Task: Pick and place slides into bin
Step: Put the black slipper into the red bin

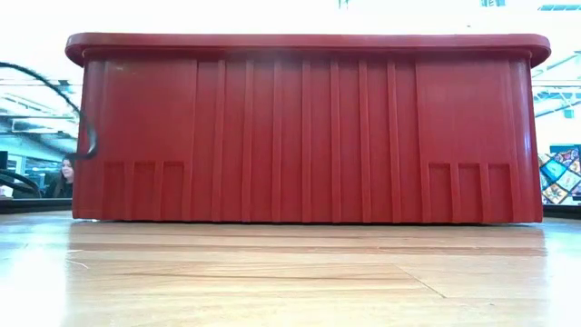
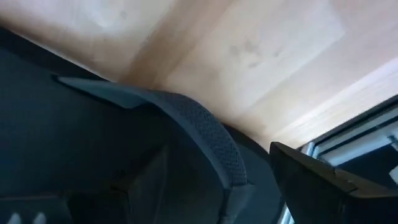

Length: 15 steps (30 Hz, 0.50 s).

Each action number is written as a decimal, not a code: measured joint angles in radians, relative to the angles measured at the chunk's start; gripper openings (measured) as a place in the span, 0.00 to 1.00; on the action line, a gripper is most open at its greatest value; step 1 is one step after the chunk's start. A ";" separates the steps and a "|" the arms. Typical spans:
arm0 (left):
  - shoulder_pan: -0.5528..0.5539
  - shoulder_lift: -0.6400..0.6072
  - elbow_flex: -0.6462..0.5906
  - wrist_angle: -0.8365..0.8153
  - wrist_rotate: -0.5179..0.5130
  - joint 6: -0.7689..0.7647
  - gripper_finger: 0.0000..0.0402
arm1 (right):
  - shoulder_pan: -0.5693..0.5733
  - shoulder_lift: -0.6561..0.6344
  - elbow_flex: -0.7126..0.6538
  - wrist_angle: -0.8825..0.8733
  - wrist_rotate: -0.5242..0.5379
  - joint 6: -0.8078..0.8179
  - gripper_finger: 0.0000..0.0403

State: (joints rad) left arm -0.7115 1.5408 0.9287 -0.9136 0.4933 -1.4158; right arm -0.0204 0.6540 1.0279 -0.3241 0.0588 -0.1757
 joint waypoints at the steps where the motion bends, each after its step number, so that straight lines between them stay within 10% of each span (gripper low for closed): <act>1: -0.001 0.014 0.000 0.005 0.012 0.001 0.68 | 0.000 0.000 0.000 -0.003 0.000 0.004 0.00; 8: -0.014 0.064 -0.001 0.068 0.054 0.089 0.64 | 0.000 0.000 0.000 -0.020 0.000 -0.004 0.00; 15: -0.016 0.053 -0.001 0.172 0.149 0.232 0.10 | 0.000 0.000 0.000 -0.019 0.001 -0.033 0.00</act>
State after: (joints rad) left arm -0.7277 1.5943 0.9279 -0.7413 0.6422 -1.1842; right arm -0.0204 0.6540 1.0279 -0.3431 0.0593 -0.2087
